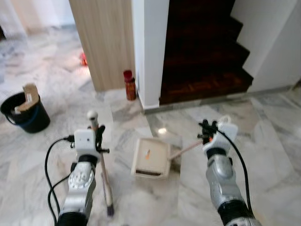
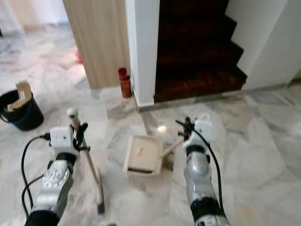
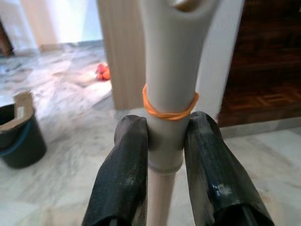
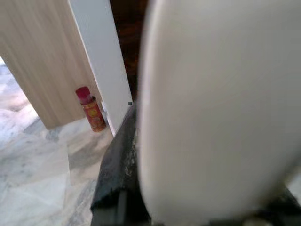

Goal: Sweep floor

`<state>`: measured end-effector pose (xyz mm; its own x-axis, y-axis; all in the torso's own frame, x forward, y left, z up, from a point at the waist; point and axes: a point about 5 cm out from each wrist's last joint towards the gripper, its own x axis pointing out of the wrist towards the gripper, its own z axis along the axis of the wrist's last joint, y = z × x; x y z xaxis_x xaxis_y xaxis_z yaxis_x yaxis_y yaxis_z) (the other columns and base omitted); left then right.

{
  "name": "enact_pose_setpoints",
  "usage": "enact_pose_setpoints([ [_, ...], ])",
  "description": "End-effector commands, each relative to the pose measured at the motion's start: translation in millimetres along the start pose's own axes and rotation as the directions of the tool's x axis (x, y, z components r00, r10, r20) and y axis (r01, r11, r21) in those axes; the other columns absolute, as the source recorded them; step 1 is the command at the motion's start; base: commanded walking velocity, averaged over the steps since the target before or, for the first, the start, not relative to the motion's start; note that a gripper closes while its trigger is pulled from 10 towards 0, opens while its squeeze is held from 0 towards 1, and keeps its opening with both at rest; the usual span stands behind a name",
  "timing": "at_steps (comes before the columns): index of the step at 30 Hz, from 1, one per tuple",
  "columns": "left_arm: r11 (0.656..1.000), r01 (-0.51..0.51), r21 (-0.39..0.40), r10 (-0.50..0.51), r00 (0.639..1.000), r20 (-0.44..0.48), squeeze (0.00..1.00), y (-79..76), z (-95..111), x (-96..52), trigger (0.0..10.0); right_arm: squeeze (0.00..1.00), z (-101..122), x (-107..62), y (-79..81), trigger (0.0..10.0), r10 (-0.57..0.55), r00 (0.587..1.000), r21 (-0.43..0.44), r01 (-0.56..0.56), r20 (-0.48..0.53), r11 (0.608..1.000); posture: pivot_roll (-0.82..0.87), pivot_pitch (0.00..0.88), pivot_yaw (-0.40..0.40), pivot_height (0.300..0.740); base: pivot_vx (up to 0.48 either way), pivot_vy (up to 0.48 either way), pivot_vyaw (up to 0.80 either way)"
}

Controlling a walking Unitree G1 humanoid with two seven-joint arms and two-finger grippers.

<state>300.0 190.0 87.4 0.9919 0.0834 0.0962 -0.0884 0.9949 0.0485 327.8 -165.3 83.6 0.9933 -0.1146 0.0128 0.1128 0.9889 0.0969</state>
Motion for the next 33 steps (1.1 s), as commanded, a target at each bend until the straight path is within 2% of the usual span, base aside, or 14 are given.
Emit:
enact_pose_setpoints([
  [1,1.0,0.016,-0.008,-0.016,0.999,0.046,0.0,-6.0,10.0,3.9,10.0,0.0,13.7,4.3,-2.3,10.0,-0.005,0.998,0.002,0.005,0.065,1.0,-0.01,0.053,0.011,0.74,0.0,0.251,0.8],
  [4,1.0,0.015,-0.009,-0.014,0.999,0.047,0.0,-6.2,10.2,4.0,10.0,0.0,14.1,4.6,-0.9,10.0,-0.001,0.998,0.005,0.001,0.067,1.0,0.0,0.049,0.01,0.74,0.0,0.319,0.8],
  [11,1.0,0.018,-0.013,-0.017,0.999,0.045,0.0,-7.0,9.9,3.8,10.0,0.0,13.3,4.4,-1.2,10.0,-0.007,0.998,0.022,0.005,0.064,1.0,0.0,0.044,0.011,0.74,0.0,0.335,0.0],
  [18,1.0,0.022,-0.019,-0.021,0.999,0.043,0.0,-8.2,9.3,3.5,10.0,0.0,12.3,4.6,0.7,10.0,0.001,0.998,0.027,-0.002,0.059,1.0,-0.01,0.032,0.012,0.74,0.0,0.0,0.0],
  [28,1.0,0.024,-0.02,-0.023,0.999,0.041,0.0,-7.8,9.6,3.5,10.0,0.0,11.6,4.2,-0.1,10.0,-0.011,0.998,0.051,0.008,0.054,0.999,-0.01,0.036,0.015,0.74,0.0,0.317,0.0],
  [33,0.999,0.024,-0.021,-0.023,0.999,0.04,0.0,-8.1,9.7,3.7,10.0,0.0,10.6,4.2,-1.4,10.0,-0.014,0.999,0.05,0.011,0.047,0.999,-0.01,0.039,0.015,0.74,0.0,-0.082,0.0],
])
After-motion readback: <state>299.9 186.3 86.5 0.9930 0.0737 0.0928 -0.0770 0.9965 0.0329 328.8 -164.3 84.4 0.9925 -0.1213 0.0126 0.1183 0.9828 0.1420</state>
